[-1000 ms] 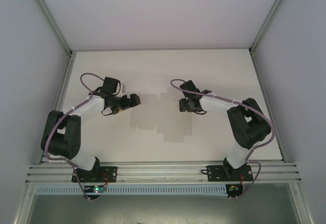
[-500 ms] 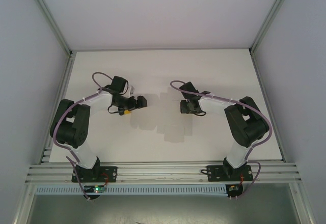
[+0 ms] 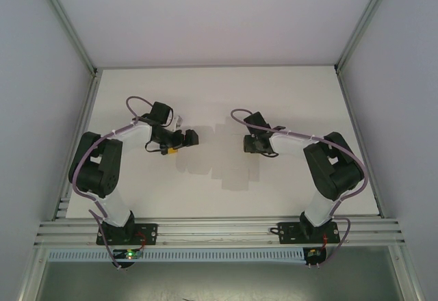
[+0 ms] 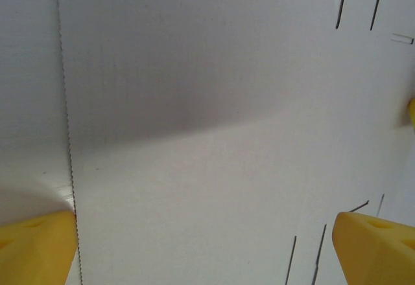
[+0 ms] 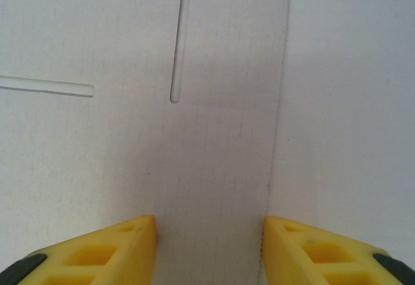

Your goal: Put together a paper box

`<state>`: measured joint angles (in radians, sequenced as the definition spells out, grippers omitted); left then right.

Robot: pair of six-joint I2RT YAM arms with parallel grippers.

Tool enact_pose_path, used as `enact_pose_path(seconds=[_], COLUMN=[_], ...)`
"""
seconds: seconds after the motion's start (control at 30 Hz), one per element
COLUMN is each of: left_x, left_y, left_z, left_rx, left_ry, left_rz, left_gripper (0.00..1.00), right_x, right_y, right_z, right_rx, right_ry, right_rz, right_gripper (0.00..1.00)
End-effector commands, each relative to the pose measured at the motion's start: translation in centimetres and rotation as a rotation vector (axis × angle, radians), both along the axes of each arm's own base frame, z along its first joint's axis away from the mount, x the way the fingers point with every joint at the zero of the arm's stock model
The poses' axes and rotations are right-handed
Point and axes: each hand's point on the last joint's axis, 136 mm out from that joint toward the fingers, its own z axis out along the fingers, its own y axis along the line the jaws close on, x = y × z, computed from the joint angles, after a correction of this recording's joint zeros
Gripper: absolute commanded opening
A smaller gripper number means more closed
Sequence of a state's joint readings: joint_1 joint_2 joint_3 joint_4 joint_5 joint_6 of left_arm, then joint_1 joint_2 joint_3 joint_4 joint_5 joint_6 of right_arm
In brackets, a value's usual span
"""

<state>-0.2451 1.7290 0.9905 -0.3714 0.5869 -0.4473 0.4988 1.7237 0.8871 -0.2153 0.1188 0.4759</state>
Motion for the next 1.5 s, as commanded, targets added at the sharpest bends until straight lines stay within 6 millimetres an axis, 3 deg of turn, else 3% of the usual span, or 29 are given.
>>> enact_pose_path(seconds=[0.0,0.2,0.6,0.83,0.9,1.13,1.2,1.3,1.47], left_x=[-0.3,-0.2,-1.8,-2.8,-3.0,-1.5,-1.2,-0.8,-0.6], left_y=[-4.0,-4.9,-5.6,-6.1,-6.5,-4.8,-4.6,-4.3,-4.1], left_z=[2.3,4.2,14.1,15.7,15.4,9.2,8.1,6.6,5.9], left_rx=[-0.231,-0.314,-0.518,-0.55,-0.539,-0.218,-0.195,-0.154,-0.109], left_ry=[-0.031,-0.07,-0.34,-0.449,-0.447,-0.294,-0.265,-0.212,-0.201], left_rz=[-0.104,-0.124,-0.164,-0.185,-0.187,-0.073,-0.055,-0.029,-0.031], left_gripper=[1.0,1.0,1.0,0.96,0.95,0.86,0.82,0.74,0.55], right_x=[-3.5,-4.1,-4.0,-3.7,-3.6,-3.5,-3.5,-3.5,-3.7], right_y=[1.8,2.4,2.6,3.2,3.3,3.2,3.3,3.2,2.9], right_z=[-4.5,-5.0,-4.2,-3.6,-3.6,-4.1,-4.2,-4.4,-4.3], right_rx=[0.105,0.161,0.335,0.403,0.409,0.418,0.421,0.42,0.413], right_ry=[0.151,0.153,0.097,0.065,0.064,0.075,0.081,0.083,0.077], right_rz=[0.072,0.086,0.066,0.089,0.091,0.084,0.083,0.079,0.08], right_gripper=[0.45,0.44,0.43,0.43,0.43,0.43,0.43,0.43,0.42])
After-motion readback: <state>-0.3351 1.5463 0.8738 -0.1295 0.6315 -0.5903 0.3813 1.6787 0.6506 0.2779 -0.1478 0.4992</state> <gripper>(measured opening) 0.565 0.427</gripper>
